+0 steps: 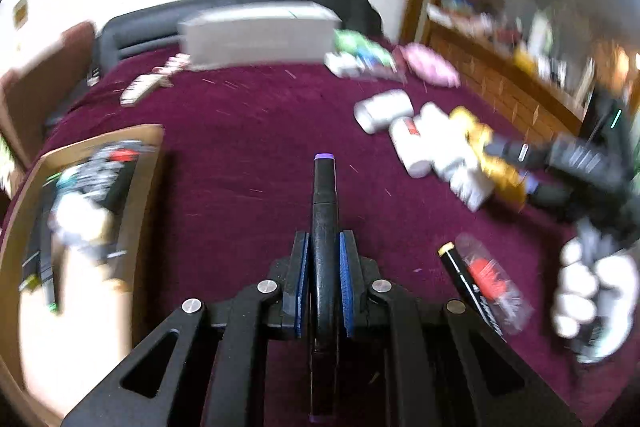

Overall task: Organize objects
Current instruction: 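Carry the purple-capped marker and yellow packet into the box and open both tools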

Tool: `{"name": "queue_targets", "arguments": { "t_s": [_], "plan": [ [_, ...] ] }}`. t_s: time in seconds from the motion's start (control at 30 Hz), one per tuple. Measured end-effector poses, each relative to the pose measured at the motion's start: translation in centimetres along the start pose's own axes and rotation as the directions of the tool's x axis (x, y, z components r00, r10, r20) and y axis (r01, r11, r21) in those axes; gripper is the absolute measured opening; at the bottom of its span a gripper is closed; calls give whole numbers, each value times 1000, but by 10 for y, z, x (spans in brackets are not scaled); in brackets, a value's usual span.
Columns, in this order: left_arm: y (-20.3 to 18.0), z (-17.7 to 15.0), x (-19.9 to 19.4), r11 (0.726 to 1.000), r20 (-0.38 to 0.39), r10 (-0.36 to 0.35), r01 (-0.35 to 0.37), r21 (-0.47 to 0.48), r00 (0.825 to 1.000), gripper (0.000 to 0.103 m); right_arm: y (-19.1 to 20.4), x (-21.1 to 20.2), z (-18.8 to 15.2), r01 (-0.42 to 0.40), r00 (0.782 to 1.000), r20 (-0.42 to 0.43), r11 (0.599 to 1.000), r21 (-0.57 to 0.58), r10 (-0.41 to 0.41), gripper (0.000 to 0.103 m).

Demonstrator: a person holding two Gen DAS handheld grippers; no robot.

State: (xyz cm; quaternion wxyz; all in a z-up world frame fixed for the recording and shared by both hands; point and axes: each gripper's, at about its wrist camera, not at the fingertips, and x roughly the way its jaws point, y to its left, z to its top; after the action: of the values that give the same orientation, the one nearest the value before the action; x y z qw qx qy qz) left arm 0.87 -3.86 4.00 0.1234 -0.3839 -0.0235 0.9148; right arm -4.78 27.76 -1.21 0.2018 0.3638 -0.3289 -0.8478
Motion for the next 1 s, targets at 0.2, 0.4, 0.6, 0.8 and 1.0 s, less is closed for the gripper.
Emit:
{"name": "queue_targets", "arguments": {
  "t_s": [0.2,0.4,0.6,0.8,1.0],
  "plan": [
    [101,-9,-87,988,111,105,-90,-126,988,12,43,4,-12,24,999,-38,997,-80,-27,41],
    [184,-33,-88,952,59,237,-220,-211,970,12,143,44,-45,-87,982,-183,976,-199,50,41],
    [221,-38,-53,941,-33,245,-245,-232,969,12,228,114,-101,-142,941,-338,934,-328,24,42],
    [230,-32,-26,952,-86,196,-211,-221,977,12,263,182,-144,-114,902,-426,910,-398,-73,42],
    [232,-31,-17,952,-90,166,-183,-244,982,11,273,211,-161,-75,888,-437,892,-445,-143,42]
  ]
}}
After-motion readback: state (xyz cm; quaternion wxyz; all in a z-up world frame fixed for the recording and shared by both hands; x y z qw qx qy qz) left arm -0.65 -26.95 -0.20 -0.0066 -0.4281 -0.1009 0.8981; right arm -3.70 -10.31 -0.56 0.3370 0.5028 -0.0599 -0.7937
